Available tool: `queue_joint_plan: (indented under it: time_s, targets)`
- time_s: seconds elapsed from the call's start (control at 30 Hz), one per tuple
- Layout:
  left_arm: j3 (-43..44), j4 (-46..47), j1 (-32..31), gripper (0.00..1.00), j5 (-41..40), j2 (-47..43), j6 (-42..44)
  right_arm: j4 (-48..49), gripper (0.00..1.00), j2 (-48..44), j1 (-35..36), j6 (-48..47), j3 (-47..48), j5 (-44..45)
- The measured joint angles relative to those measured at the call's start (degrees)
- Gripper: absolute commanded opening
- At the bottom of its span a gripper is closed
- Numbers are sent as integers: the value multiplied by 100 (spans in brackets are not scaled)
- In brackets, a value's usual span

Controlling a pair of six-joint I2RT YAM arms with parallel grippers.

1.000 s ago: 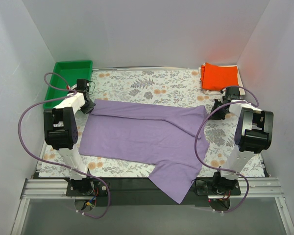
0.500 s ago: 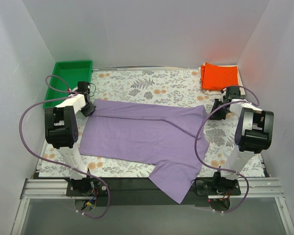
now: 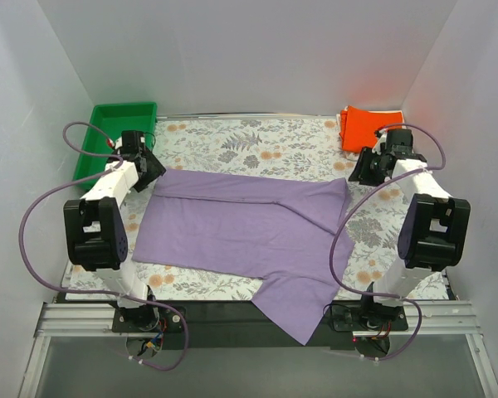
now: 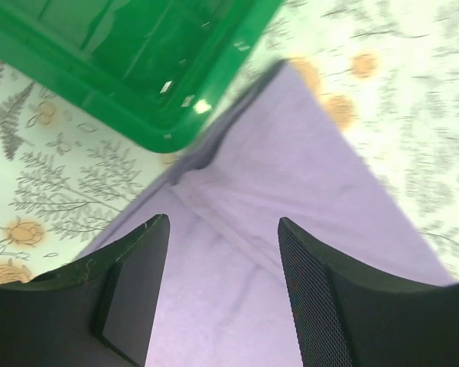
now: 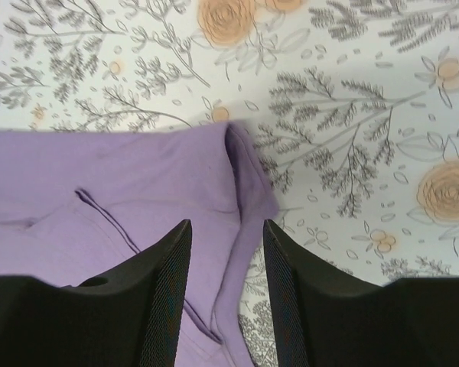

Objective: Fold and stack the t-shirts
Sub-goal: Fold the tshirt

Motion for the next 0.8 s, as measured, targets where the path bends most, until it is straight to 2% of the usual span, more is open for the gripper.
queue_joint_plan:
  time_s: [0.2, 0.63, 0.77, 0.8]
  targets:
    - [258, 319, -81, 55, 407, -101, 2, 114, 42, 485, -2, 208, 562, -400]
    - [1012, 1060, -275, 54, 782, 1482, 168, 649, 41, 1499, 0, 1331, 634, -780]
    - [1080, 1169, -348, 54, 802, 1775, 212, 758, 35, 1545, -2, 1488, 634, -780]
    - [1099, 1211, -363, 53, 811, 1777, 214, 793, 28, 1554, -2, 1510, 634, -780]
